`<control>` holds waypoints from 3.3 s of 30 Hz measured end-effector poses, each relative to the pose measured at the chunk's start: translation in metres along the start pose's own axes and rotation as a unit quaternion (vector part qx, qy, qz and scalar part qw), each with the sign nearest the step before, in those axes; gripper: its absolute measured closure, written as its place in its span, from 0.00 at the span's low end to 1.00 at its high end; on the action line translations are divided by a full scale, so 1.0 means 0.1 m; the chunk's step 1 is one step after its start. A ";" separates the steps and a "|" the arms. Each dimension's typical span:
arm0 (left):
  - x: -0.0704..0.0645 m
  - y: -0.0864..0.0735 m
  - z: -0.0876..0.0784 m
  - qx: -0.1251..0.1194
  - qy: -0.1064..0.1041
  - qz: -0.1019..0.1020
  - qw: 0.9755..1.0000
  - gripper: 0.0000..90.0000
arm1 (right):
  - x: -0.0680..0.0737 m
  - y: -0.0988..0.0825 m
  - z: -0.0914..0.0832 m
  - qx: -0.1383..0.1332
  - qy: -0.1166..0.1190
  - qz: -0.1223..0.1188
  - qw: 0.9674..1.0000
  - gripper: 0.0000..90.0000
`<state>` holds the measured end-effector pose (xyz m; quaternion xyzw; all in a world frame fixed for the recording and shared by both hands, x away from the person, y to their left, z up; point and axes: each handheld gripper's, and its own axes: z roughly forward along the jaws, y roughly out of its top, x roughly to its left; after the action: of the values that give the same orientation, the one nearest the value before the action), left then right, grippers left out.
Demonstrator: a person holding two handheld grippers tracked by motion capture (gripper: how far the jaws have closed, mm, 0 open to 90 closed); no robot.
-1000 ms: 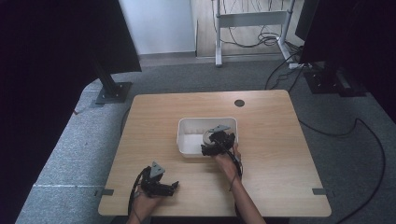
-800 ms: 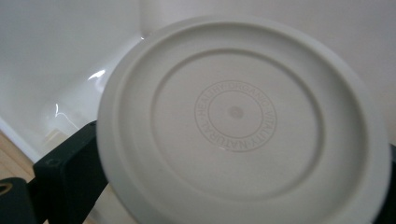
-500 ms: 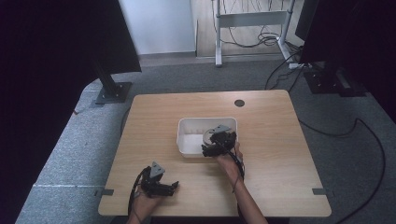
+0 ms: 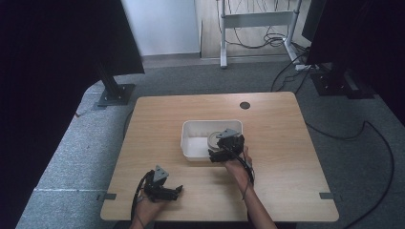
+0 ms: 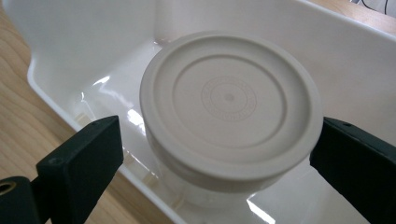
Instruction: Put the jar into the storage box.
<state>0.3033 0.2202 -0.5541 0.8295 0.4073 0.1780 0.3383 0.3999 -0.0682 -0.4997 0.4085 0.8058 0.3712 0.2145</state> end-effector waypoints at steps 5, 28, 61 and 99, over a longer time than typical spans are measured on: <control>0.00 0.00 0.00 0.000 0.000 0.000 1.000 0.02 | 0.00 -0.04 -0.06 -0.001 0.002 -0.006 1.000 0.03; 0.00 0.00 0.00 0.000 0.000 -0.001 1.000 0.02 | -0.05 -0.24 -0.32 -0.008 0.017 -0.017 1.000 0.03; 0.00 0.00 0.00 0.001 0.000 0.000 1.000 0.02 | -0.16 -0.48 -0.63 -0.021 0.025 -0.014 0.999 0.05; 0.00 0.00 0.00 0.000 0.001 -0.002 1.000 0.02 | -0.54 -1.09 -1.09 -0.014 -0.016 0.020 1.000 0.05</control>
<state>0.3029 0.2199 -0.5542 0.8282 0.4095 0.1780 0.3388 0.3058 -0.2013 -0.5132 0.4280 0.7884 0.3799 0.2257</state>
